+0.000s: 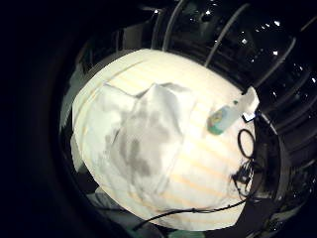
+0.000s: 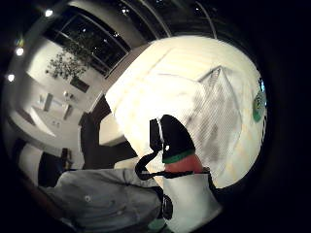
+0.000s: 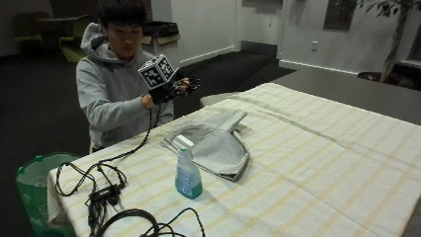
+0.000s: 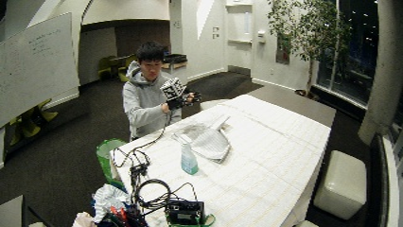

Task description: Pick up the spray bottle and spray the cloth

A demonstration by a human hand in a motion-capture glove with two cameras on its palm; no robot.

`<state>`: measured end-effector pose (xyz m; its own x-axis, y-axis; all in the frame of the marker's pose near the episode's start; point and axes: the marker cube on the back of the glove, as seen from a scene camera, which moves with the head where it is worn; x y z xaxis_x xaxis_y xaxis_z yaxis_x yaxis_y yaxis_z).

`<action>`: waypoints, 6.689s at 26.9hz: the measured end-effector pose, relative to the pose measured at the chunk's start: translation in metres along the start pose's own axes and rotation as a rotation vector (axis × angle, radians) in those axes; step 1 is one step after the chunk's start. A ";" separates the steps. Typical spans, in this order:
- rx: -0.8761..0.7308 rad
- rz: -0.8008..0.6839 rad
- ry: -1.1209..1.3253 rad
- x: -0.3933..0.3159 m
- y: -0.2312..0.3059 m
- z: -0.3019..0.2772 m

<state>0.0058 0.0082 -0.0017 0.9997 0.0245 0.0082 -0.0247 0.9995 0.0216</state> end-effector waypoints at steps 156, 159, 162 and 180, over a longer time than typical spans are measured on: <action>-0.627 0.151 -0.101 0.088 -0.152 0.044; -0.559 0.128 -0.185 0.068 -0.161 0.029; -0.472 0.094 -0.329 0.039 -0.169 0.013; 0.036 -0.080 -1.310 -0.206 -0.183 0.072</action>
<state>-0.1966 -0.1809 0.0647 0.2500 -0.0941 0.9637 0.0137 0.9955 0.0936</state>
